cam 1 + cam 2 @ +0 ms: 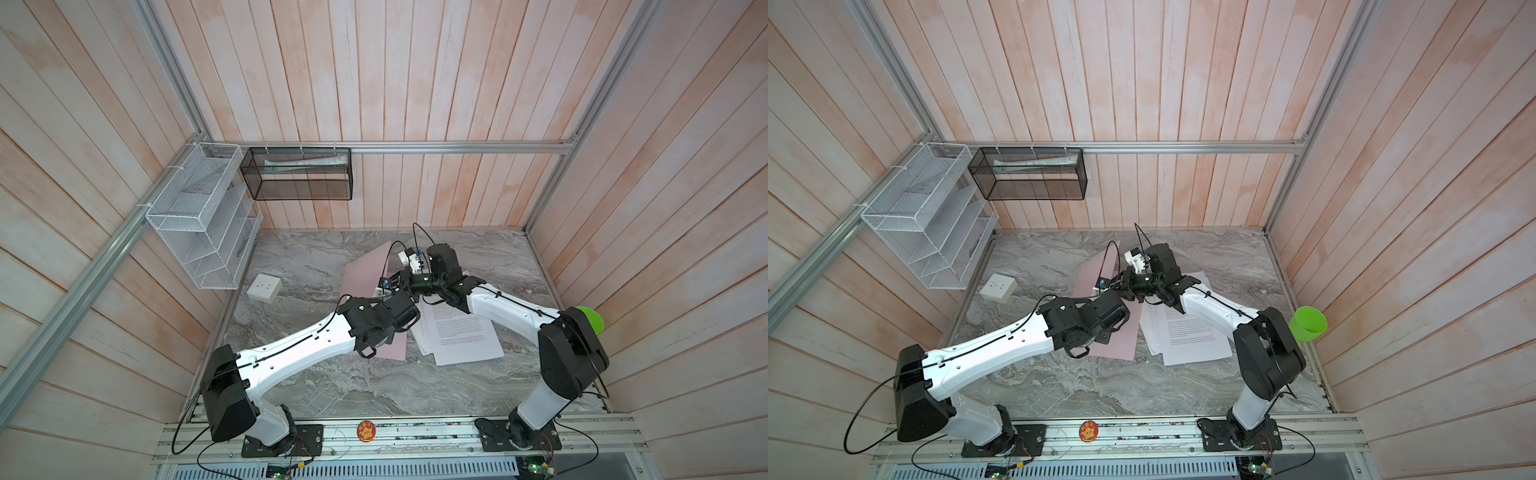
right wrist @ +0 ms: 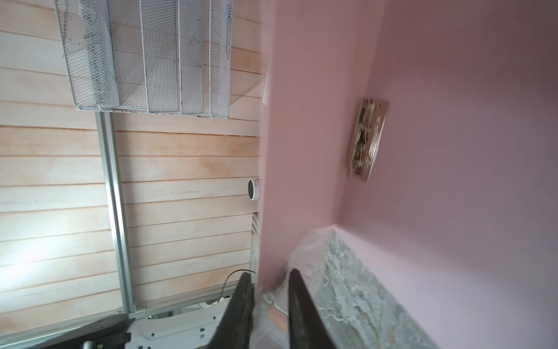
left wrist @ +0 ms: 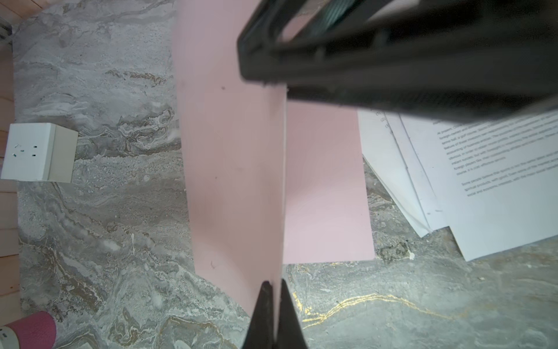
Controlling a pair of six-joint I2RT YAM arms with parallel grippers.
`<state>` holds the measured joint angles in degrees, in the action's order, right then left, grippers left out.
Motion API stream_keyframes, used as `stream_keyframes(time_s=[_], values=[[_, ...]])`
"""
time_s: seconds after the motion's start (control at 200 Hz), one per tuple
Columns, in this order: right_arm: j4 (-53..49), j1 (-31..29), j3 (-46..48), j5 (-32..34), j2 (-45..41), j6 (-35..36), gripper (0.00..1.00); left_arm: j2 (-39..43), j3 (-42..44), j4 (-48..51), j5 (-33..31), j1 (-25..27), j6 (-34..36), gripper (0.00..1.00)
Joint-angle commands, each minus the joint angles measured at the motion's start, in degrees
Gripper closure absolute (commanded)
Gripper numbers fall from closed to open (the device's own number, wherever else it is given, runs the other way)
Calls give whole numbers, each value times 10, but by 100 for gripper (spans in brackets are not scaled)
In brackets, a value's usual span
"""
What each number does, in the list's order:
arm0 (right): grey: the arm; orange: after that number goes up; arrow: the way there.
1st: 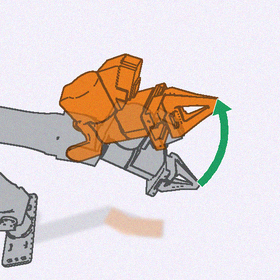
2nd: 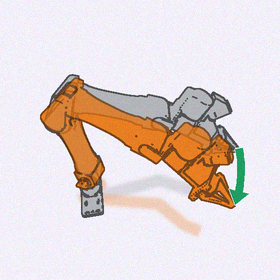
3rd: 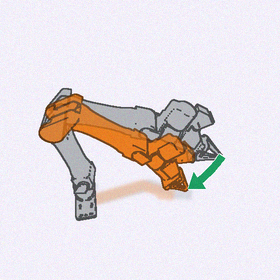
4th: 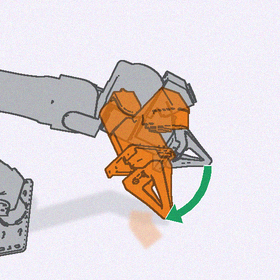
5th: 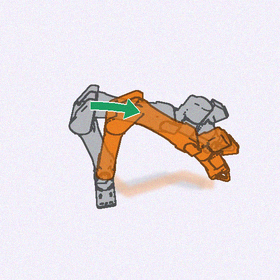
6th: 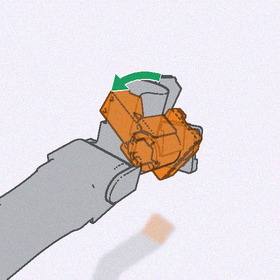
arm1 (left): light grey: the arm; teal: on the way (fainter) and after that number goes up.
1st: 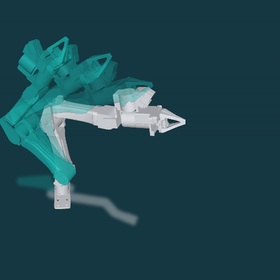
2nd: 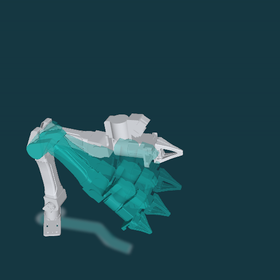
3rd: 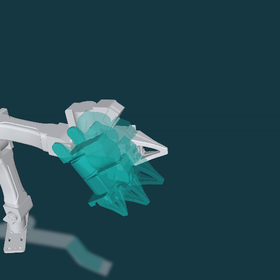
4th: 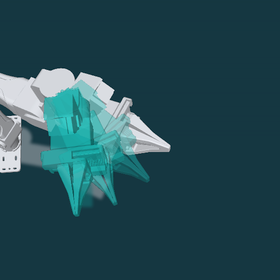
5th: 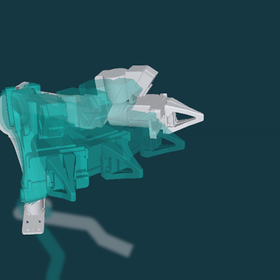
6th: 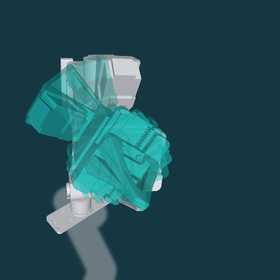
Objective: Put the files into the folder
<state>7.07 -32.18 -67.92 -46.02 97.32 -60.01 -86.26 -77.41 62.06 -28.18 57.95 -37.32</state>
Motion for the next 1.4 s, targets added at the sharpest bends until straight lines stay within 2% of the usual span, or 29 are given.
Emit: stream_keyframes(time_s=[0.0, 0.085, 0.17, 0.31, 0.33, 0.53, 0.77, 1.11, 1.175, 1.26, 1.32, 1.395], values=[[38, 49, -20, -43, -4, 19, 69, 12, -15, 19, 21, -9, -19, 100], [70, 83, -1, -38, -20, 5, 68, 21, -21, 18, 26, -18, -23, 100], [92, 115, 32, -5, -38, -8, 68, 30, -30, 19, 27, -25, -35, 100], [55, 140, 29, 11, -30, 24, 68, 42, -35, -6, 71, -28, -27, 100], [52, 141, 29, 12, -27, 27, 68, 43, -37, -9, 78, -45, -25, 100], [53, 119, 36, 8, 14, 38, 68, 47, -64, -20, 129, -69, -24, 100], [14, 65, 8, 6, 72, 86, 73, 84, -40, -72, 215, -107, -26, 100], [-55, -11, -50, 80, 110, 140, 72, 186, 63, -80, 234, -197, -21, 100], [-80, -27, -71, 106, 119, 156, 72, 206, 101, -93, 241, -216, -24, 98], [-121, -46, -114, 134, 139, 178, 71, 228, 151, -114, 253, -236, -29, 90], [-157, -57, -150, 159, 156, 195, 71, 242, 179, -117, 247, -248, -35, 76], [-192, -73, -191, 191, 170, 214, 71, 260, 207, -116, 234, -262, -37, 66]])
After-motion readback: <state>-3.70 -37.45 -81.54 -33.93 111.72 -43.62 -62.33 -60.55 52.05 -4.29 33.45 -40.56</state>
